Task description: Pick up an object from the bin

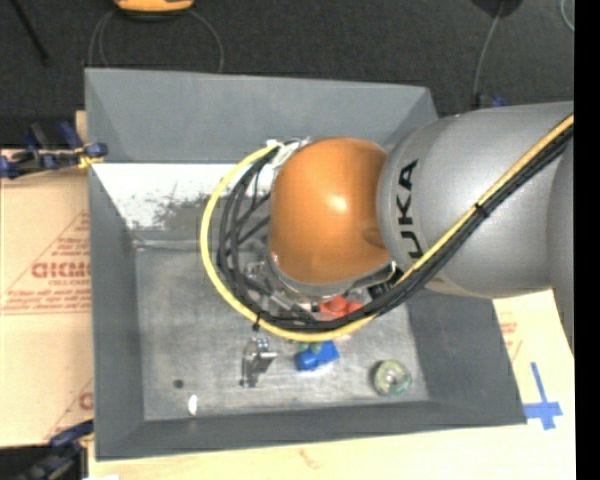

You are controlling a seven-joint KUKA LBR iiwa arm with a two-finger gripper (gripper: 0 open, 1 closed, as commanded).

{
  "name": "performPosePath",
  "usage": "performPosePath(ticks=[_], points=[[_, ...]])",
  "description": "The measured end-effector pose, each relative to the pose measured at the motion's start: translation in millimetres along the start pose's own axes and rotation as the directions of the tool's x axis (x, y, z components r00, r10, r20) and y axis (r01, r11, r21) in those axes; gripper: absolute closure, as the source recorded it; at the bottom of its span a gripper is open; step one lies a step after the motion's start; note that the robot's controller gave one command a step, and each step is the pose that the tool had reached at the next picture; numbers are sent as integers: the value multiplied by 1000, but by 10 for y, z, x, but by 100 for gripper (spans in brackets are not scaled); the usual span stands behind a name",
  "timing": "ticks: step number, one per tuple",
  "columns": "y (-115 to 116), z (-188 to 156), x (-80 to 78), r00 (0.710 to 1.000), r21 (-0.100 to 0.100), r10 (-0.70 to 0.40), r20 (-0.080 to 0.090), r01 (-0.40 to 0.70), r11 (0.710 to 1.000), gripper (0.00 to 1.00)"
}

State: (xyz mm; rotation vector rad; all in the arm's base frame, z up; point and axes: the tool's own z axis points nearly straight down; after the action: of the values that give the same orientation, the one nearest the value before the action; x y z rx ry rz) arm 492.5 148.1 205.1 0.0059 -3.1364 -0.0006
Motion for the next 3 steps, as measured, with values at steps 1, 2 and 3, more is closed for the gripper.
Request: performPosePath(ticks=[1, 2, 3], points=[[-27, 1324, -1017, 958, 1, -288, 12, 288, 958, 0], [138, 1308, -1357, 998, -2, -65, 13, 65, 998, 0], [-1084, 1291, -1396, 949, 3, -314, 19, 314, 949, 0]])
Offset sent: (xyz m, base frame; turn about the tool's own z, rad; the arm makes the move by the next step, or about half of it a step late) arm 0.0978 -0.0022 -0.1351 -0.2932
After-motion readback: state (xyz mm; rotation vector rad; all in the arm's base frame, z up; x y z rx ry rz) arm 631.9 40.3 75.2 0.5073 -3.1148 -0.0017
